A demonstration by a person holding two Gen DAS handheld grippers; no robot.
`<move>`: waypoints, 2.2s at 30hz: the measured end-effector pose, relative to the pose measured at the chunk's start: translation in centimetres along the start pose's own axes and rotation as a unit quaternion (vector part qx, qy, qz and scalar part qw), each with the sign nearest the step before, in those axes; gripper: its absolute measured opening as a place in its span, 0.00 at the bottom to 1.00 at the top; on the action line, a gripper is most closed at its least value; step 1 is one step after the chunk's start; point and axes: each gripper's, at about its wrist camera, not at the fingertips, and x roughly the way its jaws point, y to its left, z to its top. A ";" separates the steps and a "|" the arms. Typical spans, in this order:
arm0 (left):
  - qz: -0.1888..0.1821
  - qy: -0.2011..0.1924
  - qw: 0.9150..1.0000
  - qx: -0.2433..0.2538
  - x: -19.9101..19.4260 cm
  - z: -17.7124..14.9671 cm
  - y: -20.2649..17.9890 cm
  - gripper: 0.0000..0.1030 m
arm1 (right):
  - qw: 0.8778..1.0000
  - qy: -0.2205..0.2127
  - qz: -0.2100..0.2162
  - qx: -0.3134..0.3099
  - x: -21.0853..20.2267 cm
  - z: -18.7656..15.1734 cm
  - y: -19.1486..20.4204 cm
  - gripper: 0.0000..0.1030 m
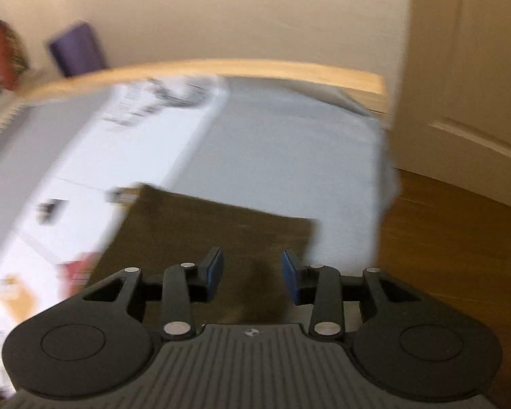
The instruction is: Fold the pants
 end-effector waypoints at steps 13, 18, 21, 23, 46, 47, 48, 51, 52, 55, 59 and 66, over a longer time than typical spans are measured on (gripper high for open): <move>0.130 0.032 0.985 -0.110 -0.1 -0.1 10.3 0.73 | 0.915 0.014 0.328 -0.235 -14.3 -11.3 15.3 0.40; 0.108 0.058 0.984 -0.133 0.8 -0.2 10.5 0.73 | 0.906 0.015 0.316 -0.282 -15.4 -14.4 17.7 0.41; 0.114 0.071 0.983 -0.122 1.5 -0.1 9.8 0.73 | 0.906 0.025 0.314 -0.284 -15.0 -15.0 18.4 0.42; 0.120 0.088 0.982 -0.113 2.5 -0.1 9.5 0.73 | 0.902 0.022 0.307 -0.302 -14.8 -15.7 18.5 0.42; 0.155 0.033 0.985 -0.067 -1.0 -1.0 9.0 0.21 | 0.923 0.041 0.262 -0.278 -11.0 -13.8 17.0 0.42; 0.160 0.034 0.984 -0.066 -1.1 -1.2 9.1 0.21 | 0.922 0.041 0.263 -0.280 -11.0 -13.9 17.2 0.42; 0.162 0.038 0.984 -0.065 -1.3 -1.4 9.2 0.21 | 0.921 0.041 0.265 -0.281 -11.1 -14.0 17.3 0.42; 0.164 0.053 0.983 -0.063 -1.7 -2.0 9.2 0.21 | 0.919 0.042 0.269 -0.284 -11.2 -14.2 17.7 0.42; 0.162 0.061 0.983 -0.056 -1.6 -2.2 9.0 0.24 | 0.919 0.043 0.270 -0.284 -11.2 -14.3 17.9 0.42; 0.182 0.052 0.980 -0.058 -2.0 -1.9 8.3 0.36 | 0.918 0.047 0.272 -0.285 -11.1 -14.5 18.3 0.42; 0.224 -0.012 0.974 -0.029 -3.3 -0.8 7.0 0.57 | 0.916 0.048 0.276 -0.286 -11.2 -14.7 18.7 0.42; 0.170 -0.070 0.983 -0.012 -2.8 1.9 3.5 0.56 | 0.917 0.048 0.277 -0.284 -11.2 -14.7 18.6 0.42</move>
